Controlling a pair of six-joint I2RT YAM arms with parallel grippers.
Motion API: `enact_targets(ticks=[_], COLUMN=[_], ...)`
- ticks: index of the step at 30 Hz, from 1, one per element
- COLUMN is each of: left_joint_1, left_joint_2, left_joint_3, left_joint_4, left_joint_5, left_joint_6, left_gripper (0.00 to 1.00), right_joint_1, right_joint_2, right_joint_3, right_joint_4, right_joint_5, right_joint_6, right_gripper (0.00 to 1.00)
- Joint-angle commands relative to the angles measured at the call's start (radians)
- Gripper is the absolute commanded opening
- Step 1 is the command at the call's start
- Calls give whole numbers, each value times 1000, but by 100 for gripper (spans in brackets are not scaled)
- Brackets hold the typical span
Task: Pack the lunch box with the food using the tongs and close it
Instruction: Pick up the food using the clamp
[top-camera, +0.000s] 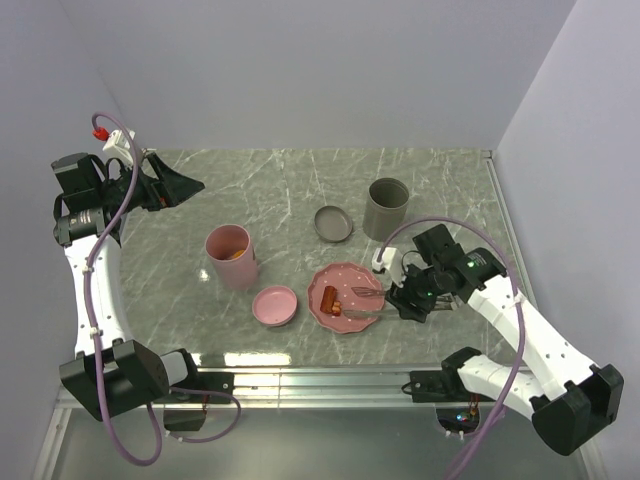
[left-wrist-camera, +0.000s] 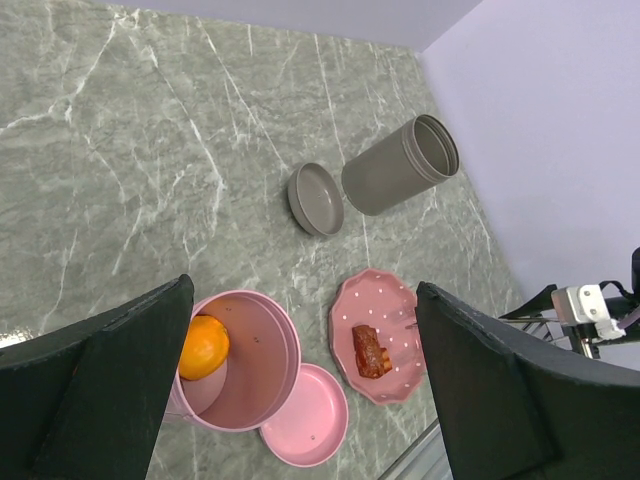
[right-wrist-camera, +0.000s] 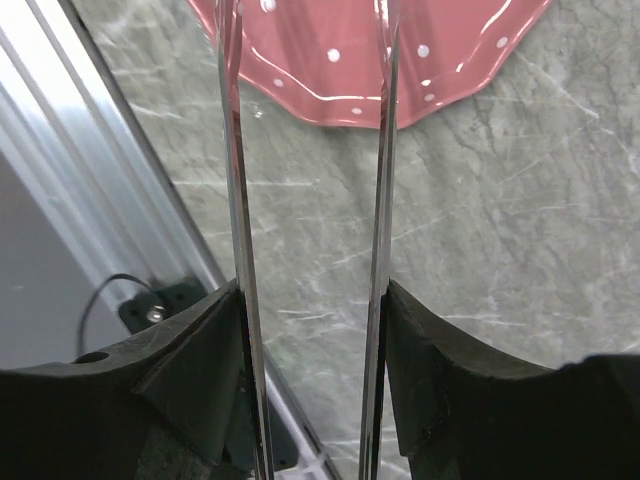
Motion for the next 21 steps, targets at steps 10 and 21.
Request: enact_targets(ticks=[10, 21], left_joint_1=[3, 3], left_joint_2=[-25, -18], left_joint_3=[22, 7], left_joint_4=[7, 22], left_joint_5=[29, 25], left_joint_6=[19, 12], left_gripper=[99, 99], right_joint_1=[0, 101], right_joint_2=[39, 67], right_joint_3=[-9, -35], right_joint_4=[106, 150], right_joint_5=[19, 37], right_joint_6=[-109, -70], right_gripper=[60, 59])
